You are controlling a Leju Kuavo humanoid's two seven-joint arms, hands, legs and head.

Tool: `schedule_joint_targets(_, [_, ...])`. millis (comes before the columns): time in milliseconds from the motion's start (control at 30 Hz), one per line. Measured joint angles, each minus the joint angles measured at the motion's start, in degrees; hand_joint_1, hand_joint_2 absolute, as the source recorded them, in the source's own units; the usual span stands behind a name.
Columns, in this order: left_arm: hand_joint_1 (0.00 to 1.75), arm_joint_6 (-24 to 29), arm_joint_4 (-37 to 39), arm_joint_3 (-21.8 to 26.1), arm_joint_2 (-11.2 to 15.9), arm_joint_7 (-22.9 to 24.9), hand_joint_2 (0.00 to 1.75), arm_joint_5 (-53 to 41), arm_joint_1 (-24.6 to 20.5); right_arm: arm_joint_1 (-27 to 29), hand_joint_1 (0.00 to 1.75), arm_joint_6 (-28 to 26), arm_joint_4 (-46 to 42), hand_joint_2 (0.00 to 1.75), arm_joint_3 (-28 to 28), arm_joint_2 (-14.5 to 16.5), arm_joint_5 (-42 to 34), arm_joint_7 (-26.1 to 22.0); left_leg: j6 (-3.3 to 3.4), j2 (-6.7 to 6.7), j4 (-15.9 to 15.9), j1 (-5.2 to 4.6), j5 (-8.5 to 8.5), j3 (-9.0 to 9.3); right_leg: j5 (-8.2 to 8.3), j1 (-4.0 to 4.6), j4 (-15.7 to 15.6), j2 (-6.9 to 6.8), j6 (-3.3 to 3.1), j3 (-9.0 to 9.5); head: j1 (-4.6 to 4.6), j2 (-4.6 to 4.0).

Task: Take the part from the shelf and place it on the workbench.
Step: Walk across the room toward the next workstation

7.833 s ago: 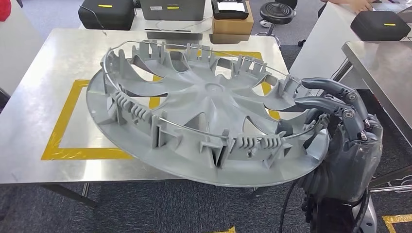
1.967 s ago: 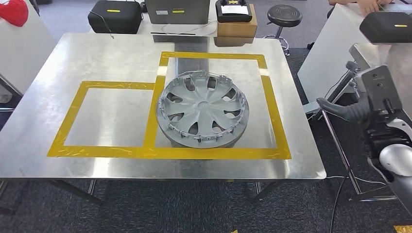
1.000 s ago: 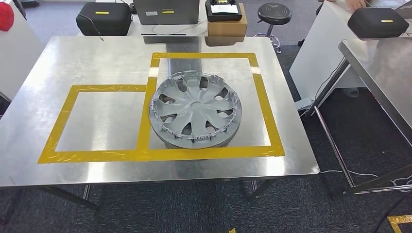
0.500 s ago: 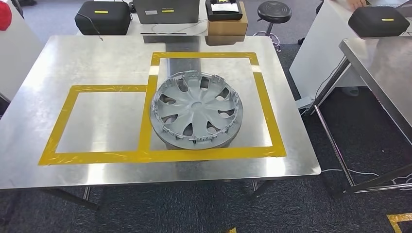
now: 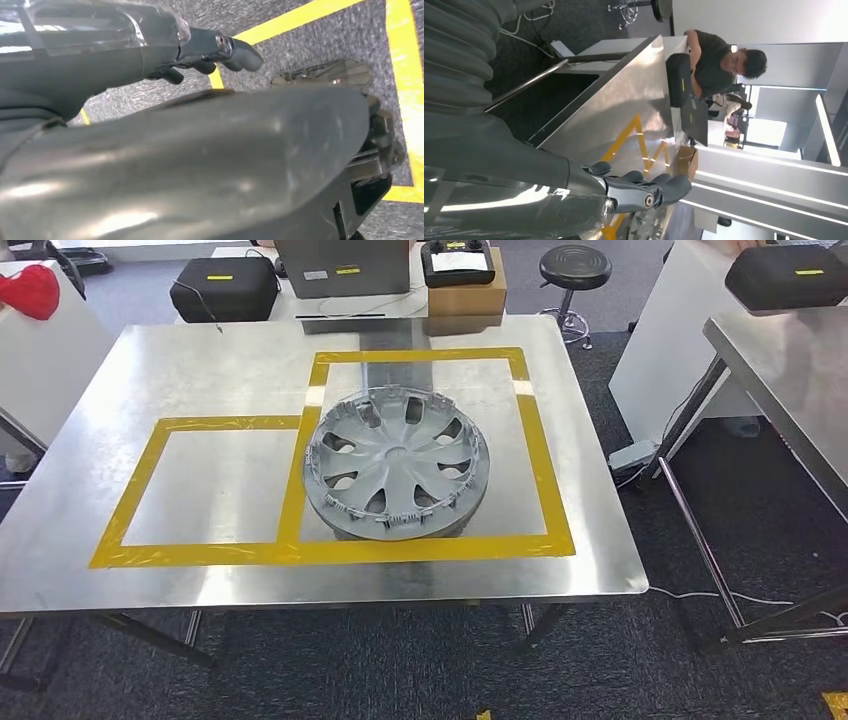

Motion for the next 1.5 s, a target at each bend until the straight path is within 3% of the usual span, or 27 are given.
schedule_joint_targets(100, [0.00, 0.0, 0.0, 0.0, 0.0, -0.2, 0.00, 0.2, -0.1, -0.6, 0.00, -0.2, 0.3, 1.75, 0.0, 0.3, 0.5, 0.1, 0.11, 1.33, 10.1, -0.09, -7.86, -3.03, 1.31, 0.47, 0.1, -0.23, -1.03, -1.75, -1.09, 0.00])
schedule_joint_targets(167, [0.00, 0.0, 0.0, 0.0, 0.0, -0.3, 0.00, 0.5, -0.1, -1.3, 0.00, -0.6, 0.7, 1.75, 0.2, 0.6, 1.1, 0.3, 0.36, 1.29, 14.5, -0.25, -10.21, -3.14, 2.04, 0.85, 0.4, -0.32, -1.12, -2.98, -1.63, 0.00])
schedule_joint_targets(200, [0.00, 0.0, 0.0, 0.0, 0.0, -0.3, 0.00, 0.6, -0.2, -1.8, 0.00, -1.0, 0.8, 1.75, 0.3, 0.7, 1.4, 0.5, 0.60, 1.28, 13.6, -0.33, -9.75, -1.61, 2.31, 1.03, 0.5, -0.34, -1.11, -3.48, -1.83, 0.00])
schedule_joint_targets(233, [0.00, 0.0, 0.0, 0.0, 0.1, -0.4, 0.00, 0.7, -0.2, -2.2, 0.00, -1.3, 0.9, 1.75, 0.5, 0.8, 1.7, 0.6, 0.96, 1.26, 10.7, -0.47, -8.54, 0.90, 2.54, 1.19, 0.7, -0.36, -1.04, -3.87, -1.96, 0.00])
schedule_joint_targets(300, [0.00, 0.0, 0.0, 0.0, 0.3, -0.4, 0.00, 0.8, -0.5, -2.8, 0.00, -1.7, 1.1, 1.75, 0.9, 0.9, 2.1, 0.7, 1.97, 1.19, 2.6, -0.87, -6.28, 6.45, 2.92, 1.42, 1.0, -0.45, -0.74, -4.34, -2.23, 0.00])
schedule_joint_targets(367, [0.00, 0.0, 0.0, 0.0, 0.4, -0.5, 0.00, 0.8, -0.7, -3.2, 0.00, -1.8, 1.2, 1.75, 1.2, 1.0, 2.3, 0.8, 2.68, 1.04, -1.7, -1.22, -5.66, 8.84, 3.42, 1.52, 1.2, -0.57, -0.11, -4.79, -2.37, 0.00])
schedule_joint_targets(467, [0.00, 0.0, 0.0, 0.0, 0.4, -0.5, 0.00, 0.8, -0.8, -3.5, 0.00, -1.9, 1.3, 1.75, 1.6, 1.0, 2.3, 0.8, 3.56, 0.89, -2.3, -1.28, -4.71, 8.09, 3.74, 1.31, 1.3, -0.67, 1.06, -5.45, -2.30, 0.00])
schedule_joint_targets(533, [0.00, 0.0, 0.0, 0.0, 0.5, -0.5, 0.00, 1.0, -0.8, -3.6, 0.00, -2.0, 1.4, 1.75, 1.8, 1.0, 2.4, 0.8, 4.39, 0.97, -2.6, -1.24, -3.56, 7.10, 0.48, 1.18, 4.0, -0.64, 1.57, -6.57, -1.94, 0.00])
schedule_joint_targets(600, [0.00, 0.0, 0.0, 0.0, 0.5, -0.5, 0.00, 1.3, -0.8, -3.9, 0.00, -2.3, 1.6, 1.75, 2.2, 1.0, 2.5, 0.8, 4.96, 1.05, -2.5, -1.54, -2.57, 5.87, -4.95, 1.20, 10.6, -0.60, 1.82, -8.21, -1.28, 0.00])
schedule_joint_targets(633, [0.00, -0.1, 0.0, 0.0, 0.5, -0.5, 0.00, 1.4, -0.8, -4.3, 0.00, -2.6, 1.7, 1.75, 2.4, 1.1, 2.6, 0.8, 5.07, 1.10, -2.5, -1.74, -2.08, 5.18, -6.76, 1.21, 13.9, -0.59, 1.87, -8.70, -0.99, 0.00])
schedule_joint_targets(667, [0.00, -0.2, 0.0, 0.0, 0.6, -0.5, 0.00, 1.6, -0.8, -4.7, 0.00, -3.0, 1.8, 1.75, 2.7, 1.2, 2.8, 0.8, 5.13, 1.17, -2.4, -1.93, -1.60, 4.46, -7.31, 1.23, 15.8, -0.59, 1.84, -8.58, -0.81, 0.00])
schedule_joint_targets(700, [0.00, -0.2, 0.0, 0.0, 0.6, -0.5, 0.00, 1.8, -0.8, -5.2, 0.00, -3.5, 1.9, 1.75, 3.2, 1.2, 3.0, 0.8, 5.15, 1.27, -2.3, -2.09, -1.12, 3.72, -6.54, 1.26, 15.9, -0.58, 1.71, -7.63, -0.62, 0.00])
schedule_joint_targets(733, [0.00, -0.3, 0.0, 0.0, 0.7, -0.5, 0.00, 1.9, -0.8, -5.6, 0.00, -4.1, 2.0, 1.75, 3.6, 1.3, 3.2, 0.8, 5.13, 1.35, -2.2, -2.23, -0.66, 3.04, -4.93, 1.31, 13.9, -0.57, 1.48, -5.85, -0.44, 0.00])
schedule_joint_targets(800, [0.00, -0.4, 0.0, 0.0, 0.9, -0.4, 0.00, 2.2, -0.8, -6.3, 0.00, -5.1, 2.0, 1.75, 4.5, 1.2, 3.3, 0.8, 4.96, 1.56, -2.0, -2.48, 0.23, 1.96, -2.04, 1.60, 6.1, -0.43, 0.74, -0.57, -0.04, 0.00])
schedule_joint_targets(867, [0.00, -0.4, 0.0, 0.0, 1.0, -0.4, 0.00, 2.3, -0.9, -6.6, 0.00, -5.9, 2.0, 1.75, 5.3, 0.8, 3.5, 0.8, 4.51, 1.86, -2.0, -2.58, 1.18, 1.27, -1.54, 1.99, -0.4, -0.26, 0.04, 3.13, 0.05, 0.00])
schedule_joint_targets(900, [0.00, -0.4, 0.0, 0.0, 1.1, -0.5, 0.00, 2.4, -0.9, -6.6, 0.00, -6.3, 2.0, 1.75, 5.6, 0.6, 3.5, 0.8, 4.21, 2.01, -2.0, -2.53, 1.70, 1.01, -1.63, 2.22, -1.8, -0.21, -0.26, 3.67, 0.09, 0.00])
schedule_joint_targets(967, [0.00, -0.4, 0.0, 0.0, 1.2, -0.5, 0.00, 2.4, -0.8, -6.5, 0.00, -6.9, 2.1, 1.75, 6.2, 0.4, 3.5, 0.8, 3.53, 2.11, -2.1, -2.39, 2.23, 0.60, -0.66, 2.38, -2.3, -0.40, -0.91, 3.10, 0.27, 0.00])
schedule_joint_targets(1000, [0.00, -0.4, 0.0, 0.0, 1.3, -0.4, 0.00, 2.4, -0.8, -6.5, 0.00, -7.1, 2.1, 1.75, 6.6, 0.4, 3.5, 0.8, 3.20, 2.02, -1.5, -2.31, 1.23, 0.23, -0.01, 2.31, -2.6, -0.56, -1.30, 2.67, 0.27, 0.00])
schedule_joint_targets(1033, [0.00, -0.4, 0.0, 0.0, 1.3, -0.4, 0.00, 2.5, -0.7, -6.4, 0.00, -7.2, 2.2, 1.75, 6.9, 0.4, 3.5, 0.8, 2.88, 1.82, 0.2, -2.20, -0.84, -0.37, 0.68, 2.16, -2.7, -0.74, -1.71, 2.08, 0.10, 0.00])
schedule_joint_targets(1100, [0.00, -0.4, 0.0, 0.0, 1.4, -0.4, 0.00, 2.5, -0.8, -6.3, 0.00, -7.3, 2.4, 1.75, 7.4, 0.4, 3.5, 0.8, 2.26, 1.36, 6.5, -1.70, -6.81, -2.04, 1.78, 1.96, -2.5, -0.91, -2.13, 0.55, -0.39, 0.00])
schedule_joint_targets(1133, [0.00, -0.4, 0.0, 0.0, 1.4, -0.4, 0.00, 2.5, -0.8, -6.3, 0.00, -7.3, 2.5, 1.75, 7.7, 0.4, 3.4, 0.8, 1.95, 1.19, 10.1, -1.41, -8.89, -2.66, 2.28, 1.91, -2.2, -0.98, -2.14, -0.37, -0.54, 0.00])
schedule_joint_targets(1167, [0.00, -0.4, 0.0, 0.0, 1.4, -0.4, 0.00, 2.5, -0.8, -6.2, 0.00, -7.4, 2.6, 1.75, 7.9, 0.5, 3.4, 0.8, 1.64, 1.12, 12.8, -1.15, -9.56, -2.79, 2.76, 1.85, -1.9, -1.04, -1.98, -1.32, -0.62, 0.00])
schedule_joint_targets(1233, [0.00, -0.3, 0.0, 0.0, 1.5, -0.5, 0.00, 2.4, -0.8, -5.7, 0.00, -7.8, 2.8, 1.75, 8.4, 0.7, 3.2, 0.6, 1.10, 1.13, 13.3, -0.67, -7.18, -0.84, 3.50, 1.59, -0.9, -1.19, -1.49, -3.36, -0.73, 0.00])
schedule_joint_targets(1300, [0.00, -0.2, 0.0, 0.0, 1.5, -0.6, 0.00, 2.4, -0.8, -5.0, 0.00, -8.0, 3.2, 1.75, 8.7, 0.9, 2.8, -0.2, 0.63, 1.18, 7.4, -0.32, -4.87, 4.14, 3.93, 1.30, 0.5, -1.31, -0.87, -5.34, -0.93, 0.00])
schedule_joint_targets(1367, [0.00, -0.2, 0.0, 0.0, 1.5, -0.7, 0.00, 2.4, -0.9, -4.1, 0.00, -7.9, 3.8, 0.87, 9.1, 1.2, 2.4, -1.5, 0.88, 1.00, 1.0, -0.31, -5.81, 8.25, 4.35, 1.22, 1.7, -1.39, -0.15, -6.70, -1.13, 0.00])
schedule_joint_targets(1433, [0.00, -0.1, 0.0, 0.0, 1.6, -0.5, 0.00, 2.5, -0.9, -3.4, 0.00, -7.5, 4.8, 0.00, 9.4, 1.6, 1.8, -3.4, 1.62, 0.75, -1.1, -0.51, -6.73, 8.91, 5.17, 1.21, 1.9, -1.42, 0.61, -7.25, -1.13, 0.00])
schedule_joint_targets(1500, [0.00, -0.1, 0.0, 0.0, 1.6, -0.2, 0.00, 2.6, -0.9, -2.6, 0.00, -7.1, 6.6, 0.00, 9.8, 2.3, 0.8, -5.6, 2.61, 0.72, -1.2, -0.47, -6.01, 8.08, 4.55, 1.08, 2.3, -1.33, 1.25, -7.66, -0.98, 0.00])
